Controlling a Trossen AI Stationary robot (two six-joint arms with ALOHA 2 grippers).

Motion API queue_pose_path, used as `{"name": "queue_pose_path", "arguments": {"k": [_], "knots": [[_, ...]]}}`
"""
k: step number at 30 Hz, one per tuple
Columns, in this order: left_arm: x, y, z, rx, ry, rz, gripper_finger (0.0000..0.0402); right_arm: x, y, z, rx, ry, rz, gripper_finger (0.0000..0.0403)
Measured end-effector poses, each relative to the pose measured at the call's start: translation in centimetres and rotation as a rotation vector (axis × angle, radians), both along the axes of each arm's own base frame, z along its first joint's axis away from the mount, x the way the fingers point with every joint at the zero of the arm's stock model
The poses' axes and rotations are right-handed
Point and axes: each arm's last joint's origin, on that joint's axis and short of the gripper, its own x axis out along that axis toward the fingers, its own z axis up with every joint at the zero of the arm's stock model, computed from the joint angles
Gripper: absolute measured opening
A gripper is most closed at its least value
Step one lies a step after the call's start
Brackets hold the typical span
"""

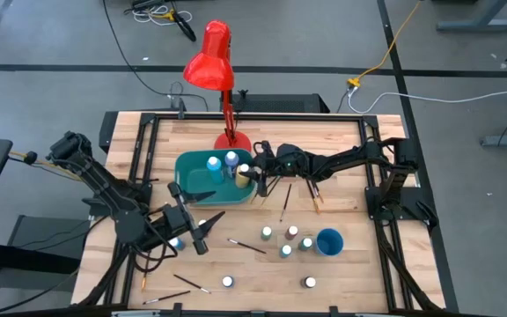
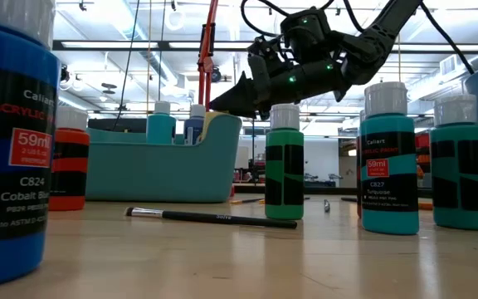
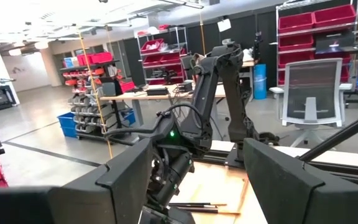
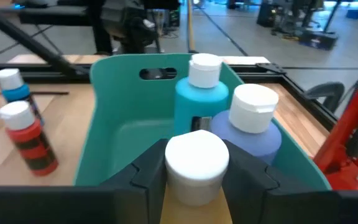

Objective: Pick & Place Paint Supplies
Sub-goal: Put the large yellow paint bottle into the green bin

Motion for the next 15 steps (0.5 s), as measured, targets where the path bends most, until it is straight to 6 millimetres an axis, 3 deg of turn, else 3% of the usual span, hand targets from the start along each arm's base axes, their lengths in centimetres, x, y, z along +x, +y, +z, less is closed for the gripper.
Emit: {"name": "queue_pose_path", "arguments": {"k": [8,15], "knots": [[0.03,0.0,0.02,0.001,-0.002,-0.007,0.0258,0.08,-0.05,-0.05,-0.007,-0.008,-0.02,0.0138],[0.04,0.01,0.03,0.001,-0.002,-0.008,0.0258,0.05,0.01,-0.22,-0.002,0.003,-0.015,0.0176]]}}
